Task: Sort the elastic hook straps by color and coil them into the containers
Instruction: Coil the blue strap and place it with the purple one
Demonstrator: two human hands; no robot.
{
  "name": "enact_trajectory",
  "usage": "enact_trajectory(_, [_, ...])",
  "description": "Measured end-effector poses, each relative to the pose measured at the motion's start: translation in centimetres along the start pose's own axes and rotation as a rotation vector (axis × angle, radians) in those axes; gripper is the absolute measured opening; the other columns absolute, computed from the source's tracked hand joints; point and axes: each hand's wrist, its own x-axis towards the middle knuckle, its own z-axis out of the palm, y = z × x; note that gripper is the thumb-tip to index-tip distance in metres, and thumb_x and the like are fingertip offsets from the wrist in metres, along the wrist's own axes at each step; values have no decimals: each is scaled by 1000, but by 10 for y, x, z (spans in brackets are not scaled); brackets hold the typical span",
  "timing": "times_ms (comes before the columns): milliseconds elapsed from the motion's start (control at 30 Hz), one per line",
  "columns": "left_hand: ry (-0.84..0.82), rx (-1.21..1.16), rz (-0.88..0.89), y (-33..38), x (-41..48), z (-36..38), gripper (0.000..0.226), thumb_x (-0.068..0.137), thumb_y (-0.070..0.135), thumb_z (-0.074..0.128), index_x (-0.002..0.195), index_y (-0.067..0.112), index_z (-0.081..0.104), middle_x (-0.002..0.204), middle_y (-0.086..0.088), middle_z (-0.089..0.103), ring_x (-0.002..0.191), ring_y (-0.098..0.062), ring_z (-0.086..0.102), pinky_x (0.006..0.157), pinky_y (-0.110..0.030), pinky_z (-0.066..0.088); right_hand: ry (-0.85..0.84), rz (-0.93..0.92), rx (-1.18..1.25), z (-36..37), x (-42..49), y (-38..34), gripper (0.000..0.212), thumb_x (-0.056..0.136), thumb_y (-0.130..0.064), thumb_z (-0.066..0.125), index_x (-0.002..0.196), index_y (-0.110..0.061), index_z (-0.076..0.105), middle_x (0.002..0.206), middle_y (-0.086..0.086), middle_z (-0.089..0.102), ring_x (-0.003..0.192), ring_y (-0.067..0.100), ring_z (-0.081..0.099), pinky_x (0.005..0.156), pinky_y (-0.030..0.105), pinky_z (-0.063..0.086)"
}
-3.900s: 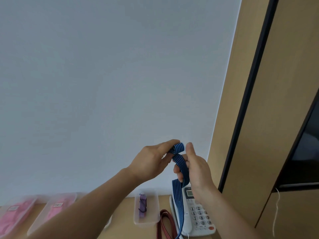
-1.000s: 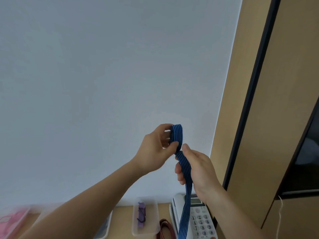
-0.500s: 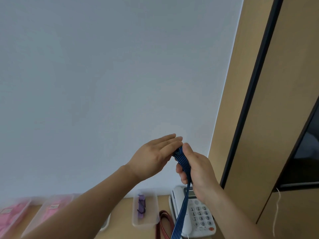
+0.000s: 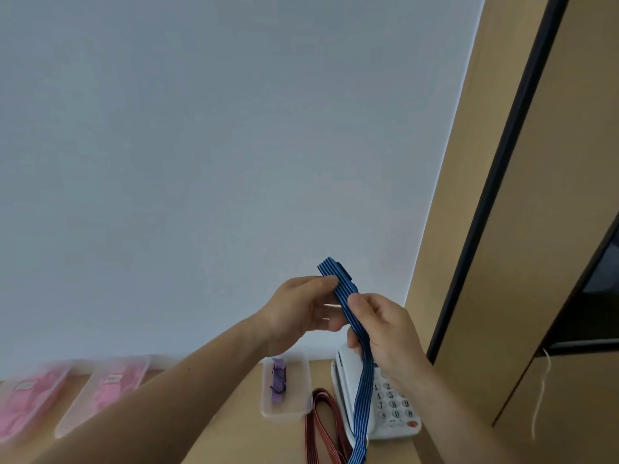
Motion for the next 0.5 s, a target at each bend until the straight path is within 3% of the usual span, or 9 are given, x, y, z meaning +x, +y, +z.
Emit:
enact_trajectory(133, [55,4,43,-4,5,0,36,99,22,53,118,-9,60,104,-18,72,87,-27,69,80,-34,54,8,6,-55,-1,2,3,29,98,-34,54,92,-8,65,76,6,75,47,14,57,45,24,46])
enact_trajectory(233, [37,-38,46,-7,5,0,44,90,22,62,119,-10,55,102,-20,71,78,-31,67,81,-39,55,-3,28,-92,-4,3,5,33,97,-36,56,88,-6,65,73,7,75,44,14,56,42,23,44])
enact_trajectory(333, [143,3,67,-12,6,-1,35,89,17,66,119,0,57,105,-18,73,91,-39,70,86,-42,58,6,73,-128,-3,2,9,37,97,-37,56,83,-3,63,67,8,73,41,14,53,41,23,43])
enact_trajectory(500, [235,233,142,-14,9,-3,31,92,14,68,120,10,57,94,-4,77,80,-17,70,75,-28,57,55,177,-109,1,1,13,45,98,-40,56,85,3,63,58,7,68,41,15,49,41,24,41])
